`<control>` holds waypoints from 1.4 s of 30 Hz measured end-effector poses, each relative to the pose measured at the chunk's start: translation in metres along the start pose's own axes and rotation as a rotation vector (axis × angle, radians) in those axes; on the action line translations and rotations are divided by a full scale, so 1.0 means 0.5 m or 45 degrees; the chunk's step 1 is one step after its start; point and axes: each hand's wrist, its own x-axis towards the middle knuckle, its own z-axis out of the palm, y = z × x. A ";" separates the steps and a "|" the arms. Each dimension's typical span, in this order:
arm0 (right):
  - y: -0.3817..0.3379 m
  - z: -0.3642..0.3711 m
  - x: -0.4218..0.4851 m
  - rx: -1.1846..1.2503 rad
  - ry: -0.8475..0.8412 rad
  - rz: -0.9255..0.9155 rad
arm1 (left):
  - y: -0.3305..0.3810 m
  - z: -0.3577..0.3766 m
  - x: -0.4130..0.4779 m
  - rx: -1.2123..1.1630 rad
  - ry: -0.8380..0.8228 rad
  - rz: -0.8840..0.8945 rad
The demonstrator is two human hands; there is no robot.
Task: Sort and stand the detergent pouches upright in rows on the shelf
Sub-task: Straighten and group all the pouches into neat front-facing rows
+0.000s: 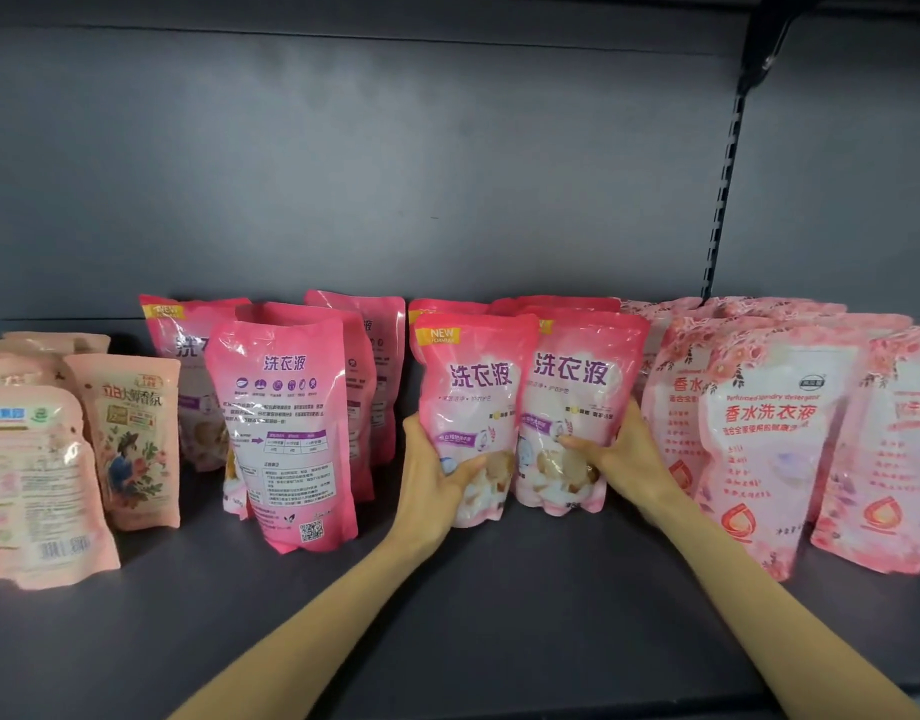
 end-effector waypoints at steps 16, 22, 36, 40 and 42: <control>0.045 0.042 0.057 -0.069 0.112 -0.020 | -0.021 0.022 0.030 0.712 0.167 0.063; 0.042 0.059 0.049 -0.174 0.292 -0.138 | -0.030 0.026 0.029 1.060 0.065 0.330; 0.117 0.082 0.026 -1.801 0.236 -0.575 | -0.097 0.019 0.048 1.892 -0.039 0.533; 0.128 0.074 0.044 -1.843 0.130 -0.576 | -0.110 0.012 0.067 1.853 -0.071 0.505; 0.130 0.065 0.054 -1.820 0.104 -0.584 | -0.114 0.009 0.075 1.834 -0.076 0.525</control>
